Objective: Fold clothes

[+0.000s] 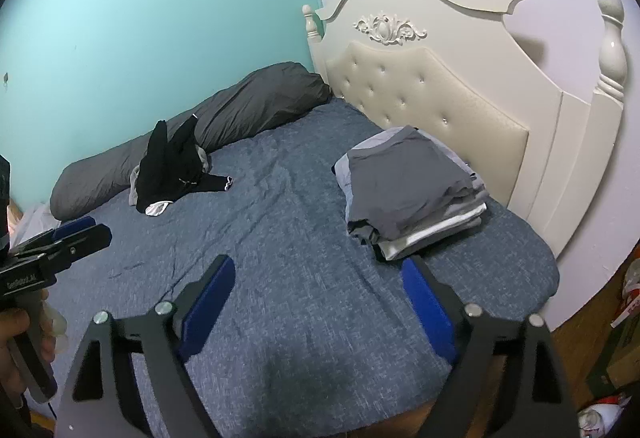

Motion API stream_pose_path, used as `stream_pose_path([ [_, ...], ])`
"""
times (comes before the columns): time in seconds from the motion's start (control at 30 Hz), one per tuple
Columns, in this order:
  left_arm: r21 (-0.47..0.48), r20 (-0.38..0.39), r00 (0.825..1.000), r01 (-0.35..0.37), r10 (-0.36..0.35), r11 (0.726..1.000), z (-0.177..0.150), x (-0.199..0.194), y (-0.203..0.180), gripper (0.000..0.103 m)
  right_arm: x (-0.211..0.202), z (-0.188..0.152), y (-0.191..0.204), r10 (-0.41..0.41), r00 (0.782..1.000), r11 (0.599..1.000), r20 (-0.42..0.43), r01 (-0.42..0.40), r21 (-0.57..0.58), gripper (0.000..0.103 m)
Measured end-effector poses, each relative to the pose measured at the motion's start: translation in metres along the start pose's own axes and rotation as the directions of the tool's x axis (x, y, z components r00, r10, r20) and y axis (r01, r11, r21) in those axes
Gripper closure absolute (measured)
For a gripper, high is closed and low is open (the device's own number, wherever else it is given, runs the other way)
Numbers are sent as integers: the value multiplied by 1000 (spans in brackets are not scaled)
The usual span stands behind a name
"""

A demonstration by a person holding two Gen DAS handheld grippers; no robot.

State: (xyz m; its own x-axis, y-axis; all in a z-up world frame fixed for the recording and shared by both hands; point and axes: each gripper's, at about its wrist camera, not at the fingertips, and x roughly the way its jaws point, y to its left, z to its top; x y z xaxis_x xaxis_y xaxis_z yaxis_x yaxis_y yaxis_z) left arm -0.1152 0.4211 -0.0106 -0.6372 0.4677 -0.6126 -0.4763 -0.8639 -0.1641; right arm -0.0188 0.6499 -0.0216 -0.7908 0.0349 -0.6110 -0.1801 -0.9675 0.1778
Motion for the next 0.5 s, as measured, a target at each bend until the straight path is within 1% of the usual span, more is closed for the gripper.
stream_pose_path([
  [0.17,-2,9,1000,-2,2,1000,-4,-6,1,0,-3,-4,2,1,1000,1000,8,-1,4,10],
  [0.5,8,2,1000,7,-7,1000,-11,-11,2,0,-9,-7,8,9,1000,1000,25,-9,1,6],
])
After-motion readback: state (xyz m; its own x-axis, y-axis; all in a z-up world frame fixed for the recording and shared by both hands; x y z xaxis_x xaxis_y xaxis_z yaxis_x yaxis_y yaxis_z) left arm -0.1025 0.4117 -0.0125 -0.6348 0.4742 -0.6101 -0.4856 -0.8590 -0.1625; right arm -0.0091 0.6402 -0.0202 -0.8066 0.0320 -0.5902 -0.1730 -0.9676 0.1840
